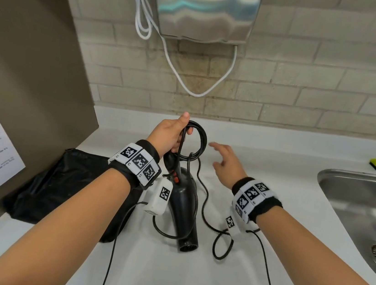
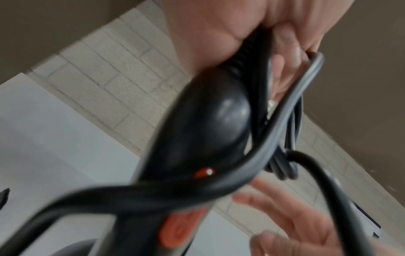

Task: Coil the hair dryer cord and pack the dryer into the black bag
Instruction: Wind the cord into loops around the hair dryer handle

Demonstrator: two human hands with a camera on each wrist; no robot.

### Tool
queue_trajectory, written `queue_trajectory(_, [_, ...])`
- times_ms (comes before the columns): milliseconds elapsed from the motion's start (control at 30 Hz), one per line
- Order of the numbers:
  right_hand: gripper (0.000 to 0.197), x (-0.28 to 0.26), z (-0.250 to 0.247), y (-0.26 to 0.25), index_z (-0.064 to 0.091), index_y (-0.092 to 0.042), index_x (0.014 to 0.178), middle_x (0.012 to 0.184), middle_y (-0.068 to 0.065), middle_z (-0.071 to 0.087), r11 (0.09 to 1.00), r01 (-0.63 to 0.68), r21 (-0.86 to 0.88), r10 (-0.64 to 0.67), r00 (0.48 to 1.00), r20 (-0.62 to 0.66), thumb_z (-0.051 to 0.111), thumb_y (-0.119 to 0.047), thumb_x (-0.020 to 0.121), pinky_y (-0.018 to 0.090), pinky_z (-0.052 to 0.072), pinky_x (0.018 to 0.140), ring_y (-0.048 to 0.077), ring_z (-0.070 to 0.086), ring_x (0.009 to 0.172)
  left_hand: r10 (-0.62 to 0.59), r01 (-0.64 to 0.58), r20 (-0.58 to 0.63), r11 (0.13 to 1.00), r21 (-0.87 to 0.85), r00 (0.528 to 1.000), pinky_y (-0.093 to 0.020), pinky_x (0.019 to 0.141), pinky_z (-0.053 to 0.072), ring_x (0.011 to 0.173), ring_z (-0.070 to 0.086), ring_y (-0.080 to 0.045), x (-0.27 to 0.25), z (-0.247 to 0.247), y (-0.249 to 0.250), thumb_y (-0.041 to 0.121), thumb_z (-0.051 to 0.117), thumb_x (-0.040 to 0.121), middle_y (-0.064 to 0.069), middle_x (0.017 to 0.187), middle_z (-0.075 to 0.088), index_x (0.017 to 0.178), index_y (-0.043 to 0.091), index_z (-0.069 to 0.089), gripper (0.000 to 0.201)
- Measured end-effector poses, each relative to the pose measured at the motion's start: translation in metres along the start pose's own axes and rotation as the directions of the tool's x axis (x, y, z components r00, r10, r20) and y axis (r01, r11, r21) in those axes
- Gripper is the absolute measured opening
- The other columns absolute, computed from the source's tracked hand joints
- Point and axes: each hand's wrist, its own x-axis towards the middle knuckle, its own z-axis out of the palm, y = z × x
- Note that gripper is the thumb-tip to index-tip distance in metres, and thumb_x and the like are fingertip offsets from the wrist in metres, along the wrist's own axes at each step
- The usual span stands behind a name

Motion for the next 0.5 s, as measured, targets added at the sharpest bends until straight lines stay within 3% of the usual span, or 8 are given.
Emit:
queue_trajectory(33, [0.057, 0.001, 0.0, -0.011, 0.038, -0.02, 0.137, 0.135, 0.003, 0.042, 0.992, 0.052, 0.117, -0.06, 0.996, 0.064, 0.042, 0.008, 0.087, 0.01, 0.04, 0.078, -0.003, 0.046, 0.08, 0.003, -0.003, 0.004, 1.0, 0.005, 1.0, -0.017, 0.037, 0.023, 0.034, 0.02, -0.006, 0.001, 0.001, 0.0, 0.046, 0.033, 0.097, 0.01, 0.04, 0.023, 0.064, 0.014, 0.05, 0.049])
queue_trajectory(100, [0.057, 0.003, 0.004, -0.027, 0.039, -0.021, 0.134, 0.123, -0.004, 0.05, 0.954, 0.052, 0.296, -0.12, 0.969, 0.216, 0.037, 0.011, 0.087, 0.007, 0.039, 0.058, -0.006, 0.045, 0.067, 0.007, -0.007, 0.006, 1.0, 0.007, 1.0, -0.016, 0.036, 0.024, 0.033, 0.021, -0.006, 0.001, 0.003, 0.001, 0.045, 0.033, 0.098, 0.011, 0.038, 0.024, 0.064, 0.014, 0.05, 0.049])
queue_trajectory(200, [0.039, 0.007, 0.012, -0.026, 0.051, -0.028, 0.109, 0.099, -0.004, 0.056, 0.917, 0.03, 0.398, -0.158, 0.943, 0.293, 0.04, 0.005, 0.09, 0.017, 0.038, 0.053, 0.004, 0.047, 0.068, 0.002, -0.002, 0.005, 1.0, 0.007, 1.0, -0.016, 0.035, 0.024, 0.032, 0.022, -0.006, 0.001, 0.004, 0.001, 0.045, 0.034, 0.097, 0.011, 0.037, 0.025, 0.064, 0.013, 0.05, 0.049])
queue_trajectory(300, [0.029, 0.011, 0.014, -0.018, 0.055, -0.024, 0.081, 0.073, -0.001, 0.052, 0.91, 0.015, 0.415, -0.087, 0.984, 0.155, 0.042, -0.001, 0.093, 0.013, 0.036, 0.047, 0.002, 0.046, 0.055, -0.002, 0.002, 0.004, 1.0, 0.0, 1.0, -0.016, 0.036, 0.024, 0.033, 0.021, -0.006, 0.0, 0.004, 0.001, 0.045, 0.034, 0.097, 0.01, 0.039, 0.024, 0.064, 0.013, 0.05, 0.049])
queue_trajectory(367, [0.031, 0.017, 0.012, -0.009, 0.053, -0.019, 0.071, 0.064, 0.002, 0.048, 0.877, -0.045, 0.478, 0.042, 0.999, 0.018, 0.04, -0.002, 0.094, 0.01, 0.032, 0.04, -0.001, 0.043, 0.039, -0.005, 0.005, 0.001, 1.0, -0.007, 1.0, -0.016, 0.036, 0.024, 0.033, 0.02, -0.006, -0.001, 0.005, 0.002, 0.045, 0.034, 0.097, 0.011, 0.04, 0.023, 0.064, 0.013, 0.05, 0.049])
queue_trajectory(433, [0.032, 0.022, 0.009, 0.001, 0.049, -0.016, 0.067, 0.06, 0.003, 0.043, 0.849, -0.12, 0.515, 0.179, 0.982, -0.067, 0.037, -0.003, 0.094, 0.01, 0.03, 0.036, -0.002, 0.038, 0.032, -0.008, 0.008, -0.002, 1.0, -0.007, 1.0, -0.016, 0.037, 0.024, 0.034, 0.02, -0.006, -0.001, 0.006, 0.002, 0.046, 0.035, 0.097, 0.01, 0.04, 0.023, 0.064, 0.014, 0.05, 0.049])
queue_trajectory(500, [0.033, 0.026, 0.004, 0.01, 0.045, -0.016, 0.065, 0.06, 0.003, 0.042, 0.826, -0.203, 0.525, 0.308, 0.944, -0.12, 0.034, -0.005, 0.094, 0.014, 0.031, 0.035, 0.004, 0.041, 0.037, -0.011, 0.011, 0.002, 1.0, 0.0, 1.0, -0.016, 0.038, 0.024, 0.035, 0.02, -0.006, 0.0, 0.007, 0.001, 0.047, 0.035, 0.097, 0.011, 0.041, 0.023, 0.064, 0.014, 0.05, 0.049])
